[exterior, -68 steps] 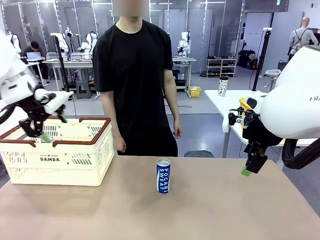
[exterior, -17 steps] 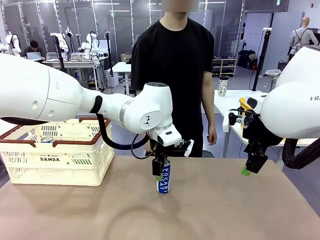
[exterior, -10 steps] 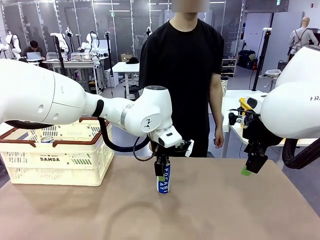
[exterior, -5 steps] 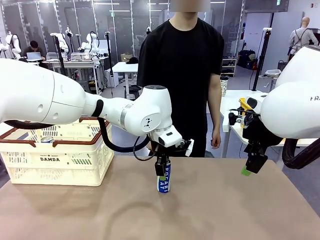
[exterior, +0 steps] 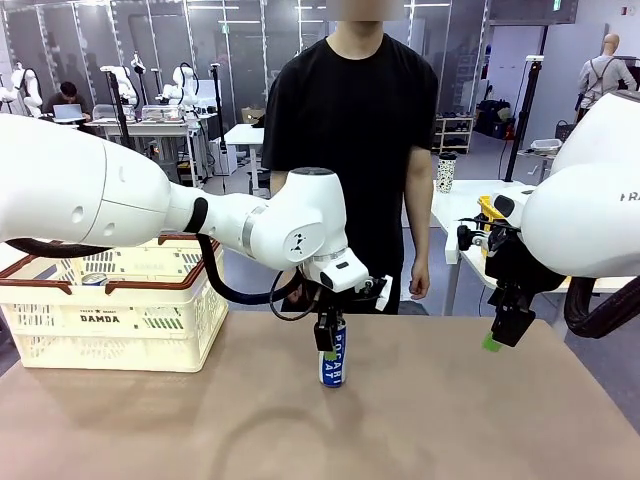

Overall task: Place the drinks into the Shopping basket.
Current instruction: Pick up one drink and place it into the Shopping basket.

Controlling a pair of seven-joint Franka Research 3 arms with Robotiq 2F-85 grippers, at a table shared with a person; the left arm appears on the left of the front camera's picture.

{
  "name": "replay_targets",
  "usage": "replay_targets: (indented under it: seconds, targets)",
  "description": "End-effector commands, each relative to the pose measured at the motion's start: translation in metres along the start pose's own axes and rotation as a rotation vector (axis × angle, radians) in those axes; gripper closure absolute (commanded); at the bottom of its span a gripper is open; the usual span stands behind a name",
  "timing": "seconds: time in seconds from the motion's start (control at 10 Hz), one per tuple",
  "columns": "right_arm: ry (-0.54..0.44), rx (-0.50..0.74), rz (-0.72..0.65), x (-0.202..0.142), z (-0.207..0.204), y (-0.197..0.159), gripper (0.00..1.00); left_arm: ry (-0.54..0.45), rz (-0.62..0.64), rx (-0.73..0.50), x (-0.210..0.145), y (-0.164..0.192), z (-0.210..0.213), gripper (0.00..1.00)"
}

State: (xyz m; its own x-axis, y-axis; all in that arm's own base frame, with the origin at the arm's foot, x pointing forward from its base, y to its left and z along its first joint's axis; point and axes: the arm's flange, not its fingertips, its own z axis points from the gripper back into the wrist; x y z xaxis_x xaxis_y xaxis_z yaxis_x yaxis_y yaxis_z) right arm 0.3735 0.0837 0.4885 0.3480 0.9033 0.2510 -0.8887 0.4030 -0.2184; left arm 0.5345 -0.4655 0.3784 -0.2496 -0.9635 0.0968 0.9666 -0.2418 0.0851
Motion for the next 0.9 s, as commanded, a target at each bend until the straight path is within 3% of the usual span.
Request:
replay_targets:
  seconds: [0.0,0.8]
  targets:
    - [0.007,-0.003,-0.003,-0.001,0.000,0.000,0.00,-0.041,-0.006,0.014,0.001,-0.021,0.029,0.50]
    - [0.007,-0.003,-0.003,-0.001,0.000,0.000,0.00,0.039,-0.042,0.118,-0.029,-0.061,0.137,0.50]
